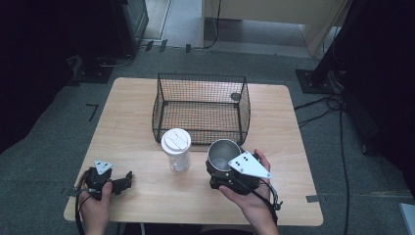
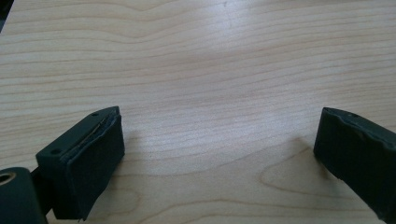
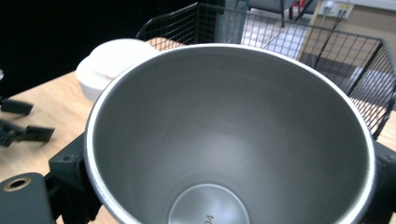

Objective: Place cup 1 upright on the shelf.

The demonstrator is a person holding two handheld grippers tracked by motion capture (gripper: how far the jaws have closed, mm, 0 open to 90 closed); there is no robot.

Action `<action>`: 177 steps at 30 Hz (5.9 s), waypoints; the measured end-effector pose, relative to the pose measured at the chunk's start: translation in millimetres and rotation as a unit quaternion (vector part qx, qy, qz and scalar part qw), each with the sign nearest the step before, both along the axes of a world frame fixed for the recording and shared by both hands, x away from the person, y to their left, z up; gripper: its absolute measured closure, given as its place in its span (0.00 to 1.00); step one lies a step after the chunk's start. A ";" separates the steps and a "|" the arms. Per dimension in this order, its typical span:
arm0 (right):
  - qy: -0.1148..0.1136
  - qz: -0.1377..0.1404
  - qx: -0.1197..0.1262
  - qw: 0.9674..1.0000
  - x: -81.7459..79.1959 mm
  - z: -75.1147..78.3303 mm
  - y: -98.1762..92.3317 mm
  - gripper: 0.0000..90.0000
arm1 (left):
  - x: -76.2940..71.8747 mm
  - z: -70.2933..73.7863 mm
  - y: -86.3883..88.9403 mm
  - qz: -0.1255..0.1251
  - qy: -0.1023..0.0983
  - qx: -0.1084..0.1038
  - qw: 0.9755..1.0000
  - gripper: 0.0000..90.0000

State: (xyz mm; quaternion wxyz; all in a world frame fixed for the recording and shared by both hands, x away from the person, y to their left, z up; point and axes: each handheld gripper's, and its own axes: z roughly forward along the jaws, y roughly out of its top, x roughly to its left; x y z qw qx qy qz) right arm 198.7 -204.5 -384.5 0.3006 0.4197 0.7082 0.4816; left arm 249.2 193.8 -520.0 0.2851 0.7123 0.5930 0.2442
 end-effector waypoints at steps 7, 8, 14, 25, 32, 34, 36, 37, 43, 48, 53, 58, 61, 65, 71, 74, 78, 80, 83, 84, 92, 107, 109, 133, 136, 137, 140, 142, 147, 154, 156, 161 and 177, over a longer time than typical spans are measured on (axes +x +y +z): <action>-0.022 -0.012 0.001 1.000 7.2 7.5 1.4 0.08 | 0.0 0.0 0.0 0.000 0.000 0.000 1.000 0.03; -0.022 -0.012 0.001 1.000 7.2 7.5 1.4 0.08 | 0.0 0.0 0.0 0.000 0.000 0.000 1.000 0.03; -0.032 -0.018 0.003 0.999 16.2 13.3 3.8 0.08 | 0.0 0.1 0.1 0.000 0.000 0.000 1.000 0.03; -0.083 -0.032 0.013 0.996 30.6 29.6 9.5 0.08 | 0.0 0.2 0.1 0.000 0.001 0.000 1.000 0.03; -0.103 -0.039 0.018 0.994 42.9 35.5 9.8 0.08 | 0.0 0.1 0.1 0.000 0.001 0.000 1.000 0.03; -0.105 -0.038 0.018 0.994 44.9 35.8 9.5 0.08 | 0.0 0.1 0.1 0.000 0.001 0.000 1.000 0.03; -0.110 -0.038 0.026 0.993 51.4 36.5 8.7 0.08 | 0.0 0.1 0.1 0.000 0.001 0.000 1.000 0.03; -0.111 -0.039 0.028 0.993 53.8 36.7 8.5 0.08 | 0.0 0.1 0.1 0.000 0.001 0.000 1.000 0.03; -0.109 -0.055 0.039 0.992 71.0 39.0 5.1 0.08 | 0.0 0.1 0.1 0.000 0.001 0.000 1.000 0.03; -0.111 -0.065 0.041 0.991 86.1 41.7 2.2 0.08 | 0.0 0.1 0.1 0.000 0.001 0.000 1.000 0.03; -0.112 -0.073 0.042 0.990 100.8 44.2 0.6 0.08 | 0.0 0.1 0.1 0.000 0.000 0.000 1.000 0.03; -0.112 -0.077 0.043 0.990 111.9 43.4 0.4 0.08 | 0.0 0.1 0.0 0.000 0.000 0.000 1.000 0.03; -0.108 -0.080 0.043 0.990 124.0 40.4 2.6 0.08 | 0.0 0.0 0.0 0.000 0.000 0.000 1.000 0.03; -0.107 -0.080 0.051 0.990 136.2 37.9 4.7 0.08 | 0.0 0.0 0.0 0.000 0.000 0.000 1.000 0.03; -0.110 -0.079 0.062 0.989 153.2 30.0 7.0 0.08 | 0.0 0.1 0.1 0.000 0.000 0.001 1.000 0.03; -0.114 -0.084 0.070 0.987 166.8 21.3 7.9 0.08 | 0.0 0.1 0.1 -0.001 0.000 0.001 1.000 0.03; -0.111 -0.095 0.088 0.985 177.9 15.0 6.9 0.08 | 0.0 0.1 0.1 -0.001 0.001 0.001 1.000 0.03; -0.120 -0.103 0.094 0.983 189.3 9.2 7.0 0.08 | 0.0 0.1 0.1 0.000 0.001 0.001 1.000 0.03; -0.125 -0.103 0.092 0.983 196.3 5.9 8.4 0.08 | 0.0 0.1 0.1 -0.001 0.001 0.001 1.000 0.03; -0.127 -0.097 0.079 0.984 203.7 1.6 11.9 0.08 | 0.0 0.1 0.1 -0.001 0.001 0.001 1.000 0.03; -0.137 -0.096 0.057 0.984 224.9 -11.5 19.3 0.08 | 0.0 0.2 0.2 -0.001 0.001 0.001 1.000 0.03; -0.092 -0.115 0.062 0.987 254.1 -38.1 13.4 0.08 | 0.0 0.2 0.2 -0.001 0.001 0.001 1.000 0.03; -0.084 -0.116 0.058 0.988 257.3 -41.5 13.6 0.08 | -0.1 0.2 0.1 -0.003 0.001 0.001 1.000 0.03; -0.013 -0.112 0.012 0.994 279.8 -65.3 21.4 0.08 | -0.1 0.2 0.0 -0.007 0.002 0.001 1.000 0.03; 0.000 -0.107 0.014 0.994 280.2 -67.7 22.0 0.08 | -0.1 0.2 -0.1 -0.007 0.002 0.001 1.000 0.03; 0.002 -0.107 0.014 0.994 280.3 -68.0 21.5 0.08 | -0.1 0.2 -0.1 -0.007 0.002 0.001 1.000 0.03; 0.006 -0.110 0.015 0.994 281.0 -68.8 20.4 0.07 | -0.1 0.2 -0.1 -0.007 0.002 0.001 1.000 0.03; 0.009 -0.107 0.015 0.994 281.2 -69.2 20.6 0.07 | -0.1 0.2 -0.1 -0.007 0.002 0.002 1.000 0.03; 0.005 -0.109 0.029 0.994 280.8 -66.1 20.9 0.01 | -0.1 0.2 -0.1 -0.007 0.002 0.001 1.000 0.03; -0.003 -0.096 0.022 0.995 278.2 -62.7 19.3 0.00 | -0.1 0.2 -0.1 -0.007 0.002 0.001 1.000 0.03; -0.007 -0.096 0.024 0.995 277.8 -61.3 18.9 0.00 | -0.1 0.2 -0.1 -0.007 0.002 0.001 1.000 0.03; -0.022 -0.091 0.027 0.995 275.2 -52.5 16.4 0.00 | -0.1 0.2 -0.1 -0.007 0.002 0.001 1.000 0.03; -0.069 -0.068 0.050 0.994 262.4 -15.5 15.1 0.00 | -0.1 0.3 0.0 -0.007 0.002 0.002 1.000 0.03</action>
